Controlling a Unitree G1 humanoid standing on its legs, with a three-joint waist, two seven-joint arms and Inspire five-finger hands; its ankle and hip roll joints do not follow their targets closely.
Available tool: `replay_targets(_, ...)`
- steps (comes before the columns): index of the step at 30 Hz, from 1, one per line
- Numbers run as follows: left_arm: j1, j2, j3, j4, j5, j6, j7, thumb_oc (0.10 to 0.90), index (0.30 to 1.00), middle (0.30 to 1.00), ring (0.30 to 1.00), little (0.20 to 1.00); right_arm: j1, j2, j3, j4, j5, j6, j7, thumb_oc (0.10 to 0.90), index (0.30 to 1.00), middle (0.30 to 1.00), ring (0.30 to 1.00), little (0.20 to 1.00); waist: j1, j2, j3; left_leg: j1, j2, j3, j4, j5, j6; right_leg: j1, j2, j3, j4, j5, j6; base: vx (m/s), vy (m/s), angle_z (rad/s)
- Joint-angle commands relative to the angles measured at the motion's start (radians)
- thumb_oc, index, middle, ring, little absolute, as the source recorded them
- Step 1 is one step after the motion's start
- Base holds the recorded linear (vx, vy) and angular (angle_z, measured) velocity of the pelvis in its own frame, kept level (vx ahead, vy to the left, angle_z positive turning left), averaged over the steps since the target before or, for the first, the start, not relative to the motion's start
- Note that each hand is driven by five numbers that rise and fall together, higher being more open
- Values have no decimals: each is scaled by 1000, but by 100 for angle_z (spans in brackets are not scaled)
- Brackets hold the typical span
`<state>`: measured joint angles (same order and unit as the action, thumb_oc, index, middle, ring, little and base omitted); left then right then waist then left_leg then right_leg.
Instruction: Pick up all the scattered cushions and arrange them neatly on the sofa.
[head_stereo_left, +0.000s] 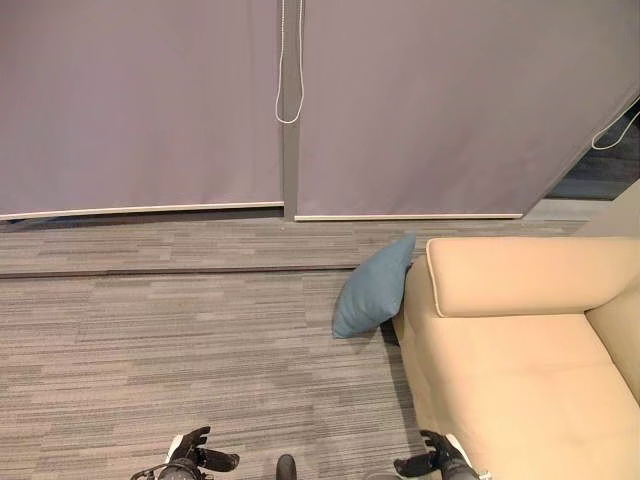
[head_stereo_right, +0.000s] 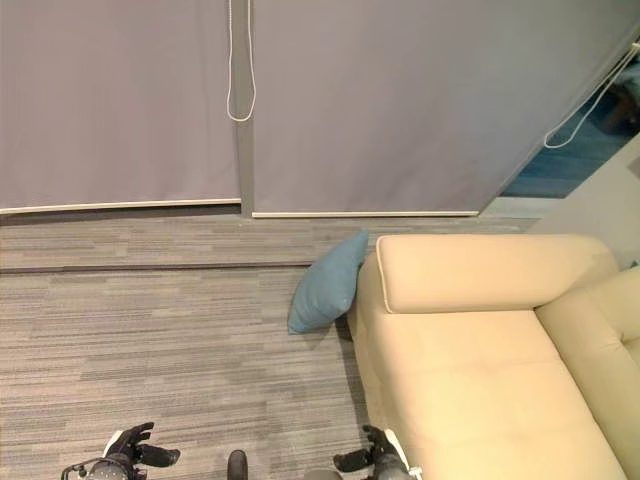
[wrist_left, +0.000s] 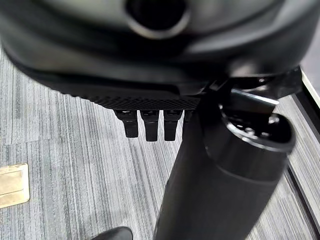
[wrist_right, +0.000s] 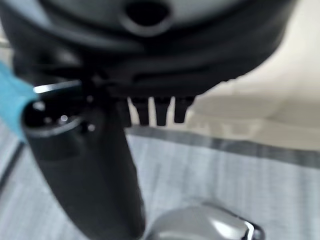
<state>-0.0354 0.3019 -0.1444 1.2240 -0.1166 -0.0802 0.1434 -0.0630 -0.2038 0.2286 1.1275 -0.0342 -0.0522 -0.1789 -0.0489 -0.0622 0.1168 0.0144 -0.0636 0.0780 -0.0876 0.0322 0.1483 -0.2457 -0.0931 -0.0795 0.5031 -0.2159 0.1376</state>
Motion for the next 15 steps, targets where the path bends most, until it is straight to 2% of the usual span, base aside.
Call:
replay_targets(1, 15, 26, 18, 8, 19, -20, 5, 800, 900, 900, 900, 900, -2, -61, 1, -4, -6, -10, -30, 800, 900, 900, 900, 900, -39, -34, -1, 36, -3, -31, 81, -147, -131, 20, 64, -48, -375, 245, -3, 409, 19, 12)
replay_targets(4, 12, 20, 21, 20, 23, -21, 4, 800, 900, 900, 900, 900, 2, -64, 1, -9, -12, -9, -29, 800, 900, 900, 900, 900, -52, -32, 11, 66, -6, -37, 86, -163, -138, 4, 55, -90, -421, 270, 9, 245, -11, 16)
replay_targets(5, 11, 19, 21, 19, 24, -24, 3, 800, 900, 900, 900, 900, 7, -65, 1, -9, -11, -10, -30, 800, 900, 900, 900, 900, -55, -35, 8, 75, -15, -42, 91, -175, -137, 20, 54, -85, -444, 267, 7, 261, -24, 18)
replay_targets(8, 18, 7, 13, 13, 37, -27, 3, 800, 900, 900, 900, 900, 30, -69, -2, -6, -11, -12, -28, 800, 900, 900, 900, 900, -60, -35, -17, 104, -14, -48, 105, -210, -143, 45, 63, -61, -431, 264, -16, 280, -38, 25)
replay_targets(10, 17, 3, 2, 10, 40, -28, 0, 800, 900, 900, 900, 900, 42, -70, -12, 1, -1, -14, -26, 800, 900, 900, 900, 900, -70, -28, -29, 111, 1, -40, 136, -213, -168, 64, 67, -64, -432, 254, -30, 242, -61, 19)
replay_targets(12, 17, 1, -9, 3, 51, -27, 0, 800, 900, 900, 900, 900, 46, -72, -17, 5, 1, -16, -26, 800, 900, 900, 900, 900, -76, -24, -36, 97, 24, -19, 217, -180, -211, 103, 76, -69, -454, 244, -42, 204, -77, 11)
replay_targets(15, 11, 4, -14, -16, 45, -23, -3, 800, 900, 900, 900, 900, 39, -80, -15, 8, 9, -17, -29, 800, 900, 900, 900, 900, -65, -48, -22, 0, 49, 6, 450, -97, -246, 162, 79, -49, -482, 235, -69, 135, -89, 20)
